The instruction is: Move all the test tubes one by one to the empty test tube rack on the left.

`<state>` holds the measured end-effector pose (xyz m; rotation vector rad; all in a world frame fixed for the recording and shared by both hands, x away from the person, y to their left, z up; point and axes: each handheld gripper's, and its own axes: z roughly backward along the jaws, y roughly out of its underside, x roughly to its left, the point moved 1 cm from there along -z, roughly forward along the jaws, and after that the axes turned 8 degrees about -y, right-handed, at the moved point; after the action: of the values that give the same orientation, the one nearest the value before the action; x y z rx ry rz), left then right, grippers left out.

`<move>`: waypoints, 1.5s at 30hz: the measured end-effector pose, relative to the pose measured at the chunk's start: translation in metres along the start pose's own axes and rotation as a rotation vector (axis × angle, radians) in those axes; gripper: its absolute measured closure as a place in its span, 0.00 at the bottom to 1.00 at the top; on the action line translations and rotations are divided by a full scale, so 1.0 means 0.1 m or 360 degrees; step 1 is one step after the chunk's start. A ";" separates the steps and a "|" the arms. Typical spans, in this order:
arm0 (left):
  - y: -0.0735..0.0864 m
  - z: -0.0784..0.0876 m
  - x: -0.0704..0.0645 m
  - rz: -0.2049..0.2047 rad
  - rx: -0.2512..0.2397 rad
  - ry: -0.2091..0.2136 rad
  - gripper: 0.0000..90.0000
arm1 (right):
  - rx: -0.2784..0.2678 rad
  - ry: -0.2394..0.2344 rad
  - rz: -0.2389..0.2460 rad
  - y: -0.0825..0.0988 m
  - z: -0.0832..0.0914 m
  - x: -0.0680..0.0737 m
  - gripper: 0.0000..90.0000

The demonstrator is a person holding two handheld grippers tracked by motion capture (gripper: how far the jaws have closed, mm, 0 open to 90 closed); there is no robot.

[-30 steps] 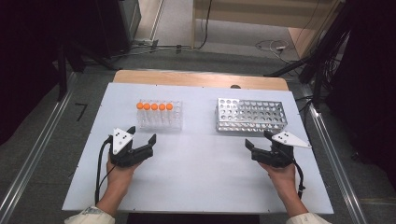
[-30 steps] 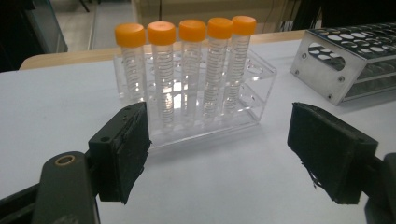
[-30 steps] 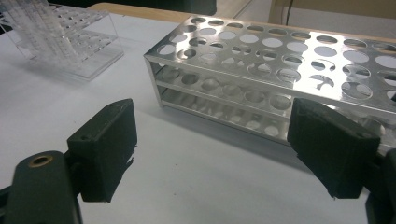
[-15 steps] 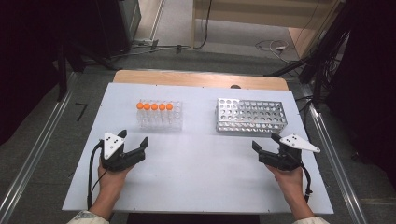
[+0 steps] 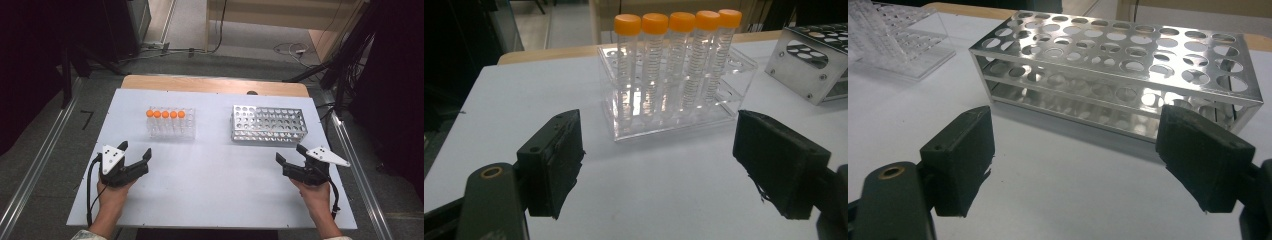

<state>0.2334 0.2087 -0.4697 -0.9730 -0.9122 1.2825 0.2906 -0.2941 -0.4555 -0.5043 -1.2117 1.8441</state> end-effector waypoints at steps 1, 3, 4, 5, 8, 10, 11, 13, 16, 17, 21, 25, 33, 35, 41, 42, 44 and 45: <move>0.00 0.01 0.00 -0.0001 0.0000 -0.0006 0.23 | -0.0002 0.0000 0.0002 0.00 0.01 -0.01 0.16; 0.00 0.02 0.02 0.0004 -0.0001 -0.0007 0.23 | -0.0002 0.0006 -0.0004 0.01 0.02 -0.02 0.16; 0.01 0.03 0.02 0.0002 0.0000 -0.0009 0.23 | -0.0002 0.0009 -0.0008 0.01 0.03 -0.03 0.16; 0.01 0.03 0.03 0.0004 -0.0001 -0.0007 0.23 | -0.0001 0.0015 -0.0009 0.02 0.04 -0.04 0.16; 0.01 0.04 0.04 0.0002 -0.0001 -0.0011 0.23 | -0.0004 0.0026 -0.0019 0.03 0.08 -0.07 0.16; 0.01 0.05 0.05 0.0007 -0.0005 -0.0015 0.23 | -0.0002 0.0032 -0.0026 0.05 0.10 -0.08 0.16; 0.01 0.05 0.05 0.0004 0.0000 -0.0017 0.23 | -0.0003 0.0038 -0.0032 0.05 0.11 -0.09 0.16; 0.02 0.06 0.06 0.0008 -0.0003 -0.0022 0.23 | -0.0007 0.0044 -0.0034 0.06 0.13 -0.10 0.16; 0.02 0.08 0.09 0.0007 -0.0002 -0.0031 0.23 | -0.0012 0.0056 -0.0042 0.07 0.17 -0.13 0.16; 0.03 0.09 0.10 0.0012 -0.0004 -0.0033 0.23 | -0.0015 0.0060 -0.0046 0.07 0.17 -0.14 0.16; 0.03 0.12 0.13 0.0022 -0.0004 -0.0043 0.23 | -0.0019 0.0073 -0.0056 0.08 0.21 -0.17 0.16; 0.04 0.14 0.15 0.0027 -0.0008 -0.0051 0.23 | -0.0020 0.0087 -0.0065 0.10 0.23 -0.19 0.16; 0.07 0.18 0.20 0.0003 -0.0003 -0.0089 0.23 | -0.0021 0.0141 -0.0067 0.13 0.30 -0.26 0.16; 0.08 0.19 0.22 -0.0009 -0.0001 -0.0107 0.23 | -0.0021 0.0155 -0.0077 0.14 0.32 -0.28 0.16; 0.10 0.21 0.28 -0.0002 0.0014 -0.0142 0.23 | -0.0029 0.0189 -0.0112 0.18 0.40 -0.34 0.16; 0.11 0.21 0.29 0.0003 0.0015 -0.0149 0.23 | -0.0029 0.0194 -0.0114 0.19 0.41 -0.35 0.16; 0.12 0.21 0.32 0.0013 0.0028 -0.0155 0.23 | -0.0030 0.0200 -0.0128 0.21 0.44 -0.37 0.16; 0.12 0.22 0.33 0.0016 0.0034 -0.0155 0.23 | -0.0033 0.0205 -0.0132 0.22 0.45 -0.38 0.16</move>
<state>0.2114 0.2431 -0.4738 -0.9057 -0.9672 1.3552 0.2701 -0.3533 -0.4584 -0.5672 -1.1489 1.7045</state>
